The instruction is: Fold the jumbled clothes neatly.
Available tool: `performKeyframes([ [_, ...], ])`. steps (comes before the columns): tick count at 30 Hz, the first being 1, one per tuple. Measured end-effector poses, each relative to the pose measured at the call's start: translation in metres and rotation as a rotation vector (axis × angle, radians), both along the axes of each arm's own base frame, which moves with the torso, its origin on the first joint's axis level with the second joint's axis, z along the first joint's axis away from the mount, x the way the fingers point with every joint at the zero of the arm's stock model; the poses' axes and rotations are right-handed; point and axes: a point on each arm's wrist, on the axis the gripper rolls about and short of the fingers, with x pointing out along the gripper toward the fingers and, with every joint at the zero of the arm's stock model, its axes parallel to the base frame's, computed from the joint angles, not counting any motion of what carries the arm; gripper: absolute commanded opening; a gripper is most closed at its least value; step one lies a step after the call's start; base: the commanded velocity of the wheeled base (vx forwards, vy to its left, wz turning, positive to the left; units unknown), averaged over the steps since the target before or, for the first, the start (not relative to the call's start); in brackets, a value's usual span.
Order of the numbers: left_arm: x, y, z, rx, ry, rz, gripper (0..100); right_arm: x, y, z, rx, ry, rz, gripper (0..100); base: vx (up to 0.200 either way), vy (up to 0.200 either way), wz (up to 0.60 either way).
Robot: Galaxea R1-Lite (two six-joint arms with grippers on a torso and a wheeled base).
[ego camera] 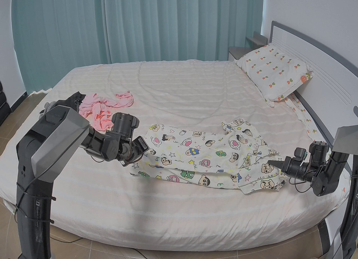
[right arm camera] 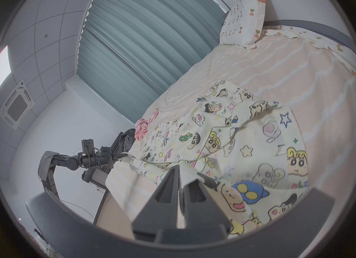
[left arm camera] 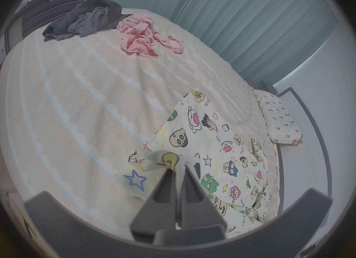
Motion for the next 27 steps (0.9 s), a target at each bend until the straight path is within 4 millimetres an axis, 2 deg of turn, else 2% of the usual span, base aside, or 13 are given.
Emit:
performKeyframes([
  [6, 0.017, -0.004, -0.009, 0.002, 0.033, 0.011, 0, 0.016, -0.003, -0.003, -0.007, 0.002, -0.02, 0, 0.0, 0.0, 0.0],
  [14, 0.029, -0.007, -0.024, -0.004, 0.046, 0.021, 0, 0.036, -0.004, -0.013, -0.03, -0.006, -0.067, 0, 0.0, 0.0, 0.0],
  [15, 0.031, -0.008, -0.024, -0.011, 0.044, 0.027, 100, 0.037, -0.004, -0.015, -0.031, 0.003, -0.068, 0, 0.0, 0.0, 0.0],
  [16, 0.032, -0.008, -0.024, -0.018, 0.041, 0.032, 100, 0.038, -0.005, -0.016, -0.03, 0.012, -0.07, 0, 0.0, 0.0, 0.0],
  [17, 0.034, -0.007, -0.024, -0.025, 0.039, 0.039, 100, 0.04, -0.005, -0.018, -0.031, 0.017, -0.073, 100, 0.0, 0.0, 0.0],
  [27, 0.041, -0.004, -0.022, -0.071, 0.051, 0.099, 100, 0.046, -0.008, -0.022, -0.06, 0.043, -0.146, 100, 0.0, 0.0, 0.0],
])
